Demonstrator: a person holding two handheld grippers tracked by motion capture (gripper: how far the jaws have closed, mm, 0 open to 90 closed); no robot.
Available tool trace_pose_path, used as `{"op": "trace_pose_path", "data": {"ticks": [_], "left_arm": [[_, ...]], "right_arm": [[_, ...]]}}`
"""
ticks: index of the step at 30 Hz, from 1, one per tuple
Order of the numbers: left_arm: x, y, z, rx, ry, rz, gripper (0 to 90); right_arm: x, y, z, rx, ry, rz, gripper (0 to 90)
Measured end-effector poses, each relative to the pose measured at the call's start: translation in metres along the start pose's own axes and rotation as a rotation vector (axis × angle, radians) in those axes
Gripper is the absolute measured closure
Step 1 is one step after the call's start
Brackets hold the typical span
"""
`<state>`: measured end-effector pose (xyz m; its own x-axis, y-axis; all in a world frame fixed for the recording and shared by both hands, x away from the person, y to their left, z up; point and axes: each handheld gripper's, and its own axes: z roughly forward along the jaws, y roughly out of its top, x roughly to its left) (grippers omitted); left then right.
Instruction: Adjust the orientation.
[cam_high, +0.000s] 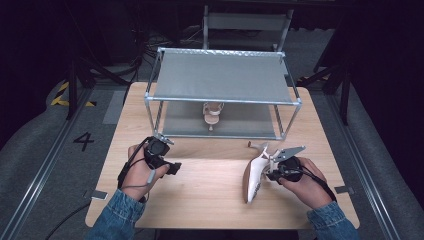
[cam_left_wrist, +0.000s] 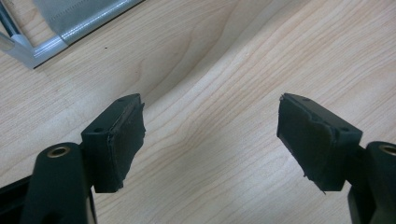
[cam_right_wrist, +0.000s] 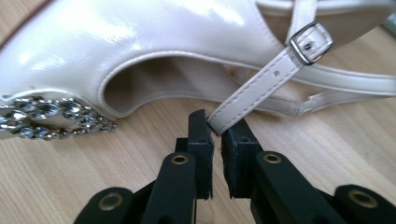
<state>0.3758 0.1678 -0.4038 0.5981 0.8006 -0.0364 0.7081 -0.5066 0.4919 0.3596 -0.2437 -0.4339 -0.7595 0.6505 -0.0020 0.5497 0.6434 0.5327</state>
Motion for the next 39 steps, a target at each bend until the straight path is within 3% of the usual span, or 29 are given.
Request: {"op": "trace_pose_path", "data": {"ticks": [5, 11, 19, 28, 34, 39], "left_arm": [[0.0, 0.0, -0.001, -0.004, 0.002, 0.015, 23.1], [0.001, 0.0, -0.001, -0.012, 0.002, 0.005, 23.2], [0.001, 0.0, -0.001, -0.005, 0.0, 0.011, 23.1], [0.0, 0.0, 0.002, 0.008, -0.002, 0.012, 23.1], [0.0, 0.001, 0.004, 0.009, -0.007, 0.017, 23.1], [0.002, 0.0, 0.003, 0.008, -0.007, 0.013, 23.1]], "right_arm": [[0.003, 0.005, -0.014, -0.039, -0.045, -0.015, 84.2], [0.01, 0.013, -0.034, -0.074, -0.063, -0.028, 85.3], [0.022, 0.027, -0.05, -0.147, -0.057, -0.06, 87.8], [0.018, 0.04, -0.038, -0.209, -0.081, -0.044, 85.8], [0.011, 0.047, -0.02, -0.182, -0.077, -0.019, 85.4], [0.01, 0.048, -0.018, -0.188, -0.061, -0.015, 78.5]]}}
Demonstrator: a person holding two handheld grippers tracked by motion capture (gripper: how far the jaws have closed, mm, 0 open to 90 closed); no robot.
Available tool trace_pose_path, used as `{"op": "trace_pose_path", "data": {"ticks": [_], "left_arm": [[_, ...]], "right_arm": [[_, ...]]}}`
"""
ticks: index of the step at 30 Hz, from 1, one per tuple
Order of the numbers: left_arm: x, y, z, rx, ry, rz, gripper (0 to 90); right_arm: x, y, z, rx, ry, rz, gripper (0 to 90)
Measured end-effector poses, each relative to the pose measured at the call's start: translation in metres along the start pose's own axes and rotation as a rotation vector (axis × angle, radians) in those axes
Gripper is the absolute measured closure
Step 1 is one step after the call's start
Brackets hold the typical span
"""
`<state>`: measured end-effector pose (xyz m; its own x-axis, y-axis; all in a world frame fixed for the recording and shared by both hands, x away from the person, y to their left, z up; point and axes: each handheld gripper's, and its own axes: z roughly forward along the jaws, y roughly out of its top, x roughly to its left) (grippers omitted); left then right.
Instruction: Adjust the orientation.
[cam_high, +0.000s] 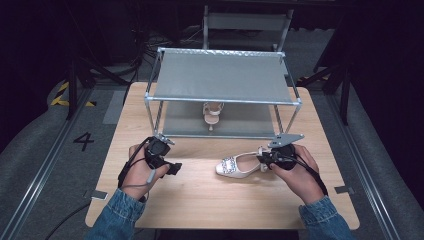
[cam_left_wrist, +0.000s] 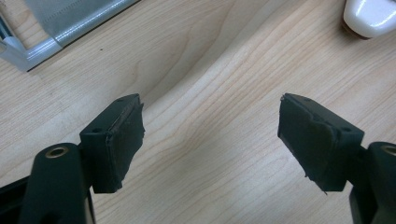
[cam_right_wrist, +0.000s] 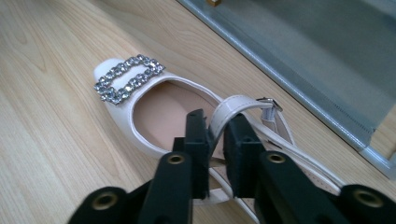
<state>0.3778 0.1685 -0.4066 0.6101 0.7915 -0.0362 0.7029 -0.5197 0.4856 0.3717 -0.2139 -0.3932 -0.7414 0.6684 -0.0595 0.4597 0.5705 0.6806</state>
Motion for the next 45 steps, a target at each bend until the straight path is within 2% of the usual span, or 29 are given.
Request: {"op": "trace_pose_path", "data": {"ticks": [4, 8, 12, 17, 18, 19, 22, 23, 24, 27, 33, 35, 37, 38, 40, 42, 45], "left_arm": [[0.0, 0.0, 0.0, 0.001, -0.001, -0.003, 23.0], [0.0, 0.0, 0.0, 0.002, -0.001, -0.002, 23.1], [0.001, 0.0, 0.001, 0.009, 0.001, 0.001, 23.0], [0.0, 0.0, 0.002, 0.012, 0.0, 0.0, 23.0], [0.0, 0.0, 0.003, 0.014, -0.002, -0.001, 22.9], [0.0, 0.0, 0.003, 0.014, -0.002, -0.001, 22.9], [0.0, 0.0, 0.003, 0.016, -0.003, -0.001, 22.9], [0.0, 0.0, 0.003, 0.016, -0.003, -0.002, 22.9], [0.0, 0.0, 0.003, 0.018, -0.005, -0.001, 22.9], [0.001, -0.001, 0.004, 0.018, -0.004, -0.003, 22.8], [0.001, -0.001, 0.005, 0.023, -0.005, -0.002, 22.7], [0.001, -0.001, 0.005, 0.021, -0.007, -0.005, 22.7], [0.002, -0.001, 0.004, 0.019, -0.006, -0.005, 22.7], [0.002, -0.001, 0.004, 0.019, -0.006, -0.005, 22.7], [0.002, -0.001, 0.004, 0.019, -0.006, -0.004, 22.7], [0.002, 0.0, 0.004, 0.02, -0.007, -0.005, 22.6], [0.002, 0.0, 0.004, 0.019, -0.01, -0.006, 22.6]], "right_arm": [[0.0, 0.0, -0.005, -0.03, 0.004, 0.02, 66.9], [-0.003, -0.001, -0.016, -0.052, -0.011, 0.025, 63.5], [-0.012, -0.005, -0.03, -0.078, -0.023, 0.039, 60.5], [-0.016, -0.009, -0.031, -0.058, -0.024, 0.022, 59.9], [-0.019, -0.012, -0.028, -0.034, -0.029, 0.016, 59.9], [-0.019, -0.012, -0.028, -0.034, -0.029, 0.016, 59.9], [-0.02, -0.016, -0.021, 0.015, -0.021, 0.003, 62.5], [-0.021, -0.018, -0.017, 0.04, -0.03, -0.014, 69.0], [-0.021, -0.018, -0.017, 0.04, -0.03, -0.014, 69.0], [-0.019, -0.018, -0.016, 0.073, -0.021, -0.02, 84.1], [-0.007, -0.011, -0.027, 0.1, -0.021, -0.059, 86.1], [0.0, -0.009, -0.031, 0.117, -0.008, -0.068, 86.1], [0.011, -0.006, -0.036, 0.144, 0.054, -0.076, 86.1], [0.011, -0.006, -0.036, 0.144, 0.054, -0.076, 86.1], [0.019, -0.006, -0.035, 0.183, 0.104, -0.078, 86.0], [0.023, -0.007, -0.034, 0.196, 0.144, -0.069, 85.1], [0.022, -0.008, -0.033, 0.194, 0.148, -0.047, 78.8]]}}
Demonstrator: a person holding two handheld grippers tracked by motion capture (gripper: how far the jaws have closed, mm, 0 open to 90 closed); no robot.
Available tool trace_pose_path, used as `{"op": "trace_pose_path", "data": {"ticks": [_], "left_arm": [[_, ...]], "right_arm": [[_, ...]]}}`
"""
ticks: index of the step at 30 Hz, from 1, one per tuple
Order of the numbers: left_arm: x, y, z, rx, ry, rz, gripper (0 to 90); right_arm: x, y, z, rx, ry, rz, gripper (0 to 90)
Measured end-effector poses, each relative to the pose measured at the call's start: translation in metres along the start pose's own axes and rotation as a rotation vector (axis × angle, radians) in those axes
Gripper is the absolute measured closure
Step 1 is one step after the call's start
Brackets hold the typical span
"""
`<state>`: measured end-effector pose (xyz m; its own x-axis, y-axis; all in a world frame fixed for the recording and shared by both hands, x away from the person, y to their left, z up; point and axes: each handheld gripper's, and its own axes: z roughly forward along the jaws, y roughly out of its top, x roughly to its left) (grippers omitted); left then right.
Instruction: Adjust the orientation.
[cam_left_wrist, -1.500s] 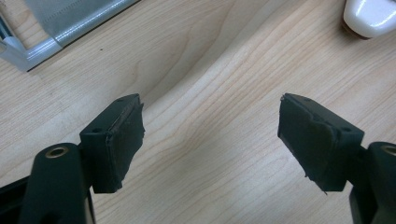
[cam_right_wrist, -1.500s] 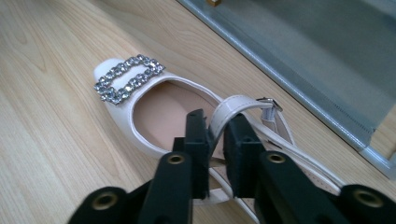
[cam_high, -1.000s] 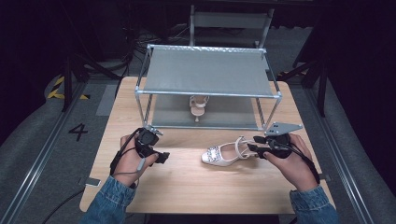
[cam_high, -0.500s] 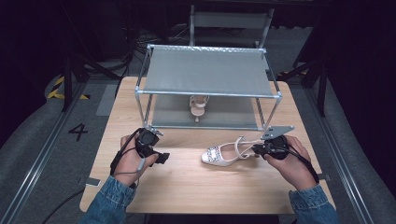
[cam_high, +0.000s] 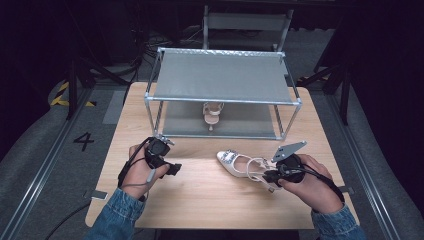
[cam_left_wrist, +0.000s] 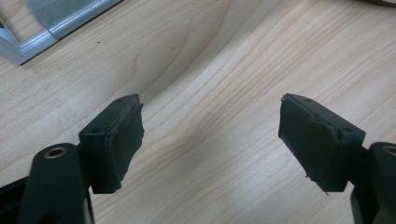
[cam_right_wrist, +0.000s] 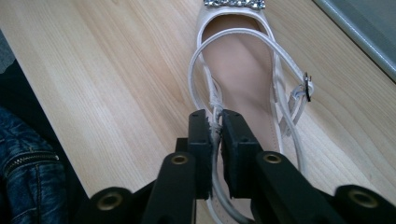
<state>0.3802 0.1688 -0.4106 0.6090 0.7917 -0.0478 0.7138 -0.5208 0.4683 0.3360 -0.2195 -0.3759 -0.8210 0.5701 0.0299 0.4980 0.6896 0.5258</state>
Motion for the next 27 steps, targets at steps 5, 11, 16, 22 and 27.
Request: {"op": "trace_pose_path", "data": {"ticks": [5, 11, 16, 22, 27], "left_arm": [[0.001, -0.001, 0.0, -0.001, 0.003, -0.002, 22.6], [0.002, -0.003, 0.0, 0.014, 0.002, -0.003, 22.5], [0.004, -0.008, 0.0, 0.014, 0.004, -0.019, 21.8], [0.005, -0.012, -0.001, 0.016, 0.011, -0.018, 21.7], [0.006, -0.014, -0.002, 0.019, 0.012, -0.026, 21.7]], "right_arm": [[-0.002, 0.0, 0.006, -0.062, -0.019, -0.007, 54.7], [0.0, 0.007, 0.033, -0.082, -0.003, -0.045, 48.3], [0.001, 0.012, 0.056, -0.066, 0.002, -0.061, 50.1], [0.003, 0.017, 0.075, -0.048, 0.009, -0.072, 52.2], [0.005, 0.02, 0.085, -0.026, -0.009, -0.105, 59.6]]}}
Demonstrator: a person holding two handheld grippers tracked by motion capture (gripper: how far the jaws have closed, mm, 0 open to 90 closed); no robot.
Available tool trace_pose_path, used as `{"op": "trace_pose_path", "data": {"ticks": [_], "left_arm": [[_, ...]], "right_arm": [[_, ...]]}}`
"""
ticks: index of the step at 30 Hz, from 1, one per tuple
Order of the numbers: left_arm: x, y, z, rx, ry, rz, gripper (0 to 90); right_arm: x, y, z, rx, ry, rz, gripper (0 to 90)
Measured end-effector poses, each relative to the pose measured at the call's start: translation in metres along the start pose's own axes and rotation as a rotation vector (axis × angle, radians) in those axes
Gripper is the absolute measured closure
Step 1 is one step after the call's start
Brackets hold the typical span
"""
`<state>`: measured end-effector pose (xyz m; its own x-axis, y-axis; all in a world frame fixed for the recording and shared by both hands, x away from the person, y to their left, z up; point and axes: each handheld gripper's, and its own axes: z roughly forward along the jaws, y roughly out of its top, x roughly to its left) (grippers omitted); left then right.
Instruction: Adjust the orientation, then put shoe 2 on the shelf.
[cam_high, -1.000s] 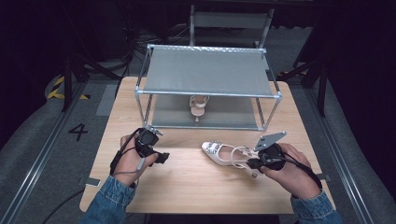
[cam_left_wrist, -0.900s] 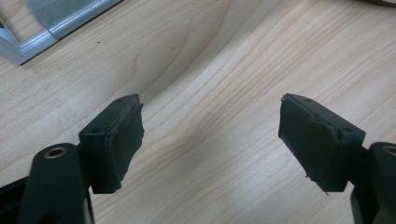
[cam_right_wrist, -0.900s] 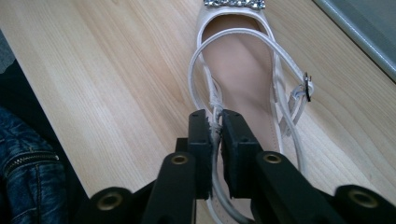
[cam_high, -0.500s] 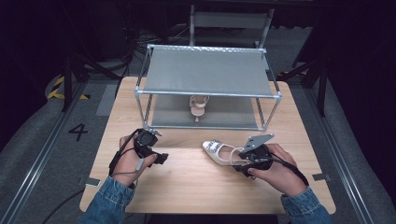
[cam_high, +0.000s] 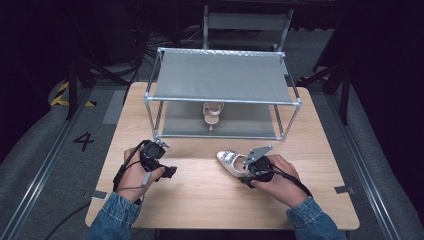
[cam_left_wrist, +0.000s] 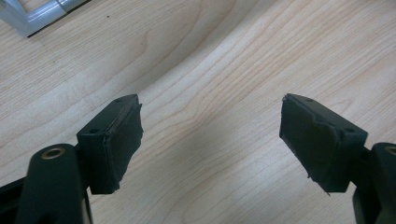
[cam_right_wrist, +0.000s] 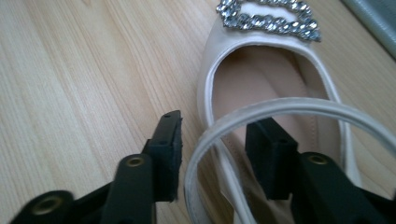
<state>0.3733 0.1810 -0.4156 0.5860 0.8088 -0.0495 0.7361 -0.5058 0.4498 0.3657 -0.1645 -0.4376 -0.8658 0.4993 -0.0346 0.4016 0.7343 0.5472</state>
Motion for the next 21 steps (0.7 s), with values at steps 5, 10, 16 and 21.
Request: {"op": "trace_pose_path", "data": {"ticks": [5, 10, 16, 21], "left_arm": [[0.001, 0.0, 0.001, 0.004, -0.001, 0.006, 21.7], [0.003, -0.001, 0.0, -0.001, -0.001, -0.004, 21.7], [0.005, -0.002, -0.001, -0.002, 0.001, -0.008, 21.7], [0.009, -0.003, -0.003, -0.008, 0.004, -0.018, 21.7]], "right_arm": [[0.002, 0.002, 0.002, 0.021, -0.036, -0.021, 81.1], [0.003, 0.004, 0.002, 0.031, -0.023, -0.037, 86.8], [0.004, 0.006, -0.003, -0.011, -0.069, -0.047, 87.4], [-0.001, 0.009, -0.013, -0.042, -0.095, -0.01, 87.4]]}}
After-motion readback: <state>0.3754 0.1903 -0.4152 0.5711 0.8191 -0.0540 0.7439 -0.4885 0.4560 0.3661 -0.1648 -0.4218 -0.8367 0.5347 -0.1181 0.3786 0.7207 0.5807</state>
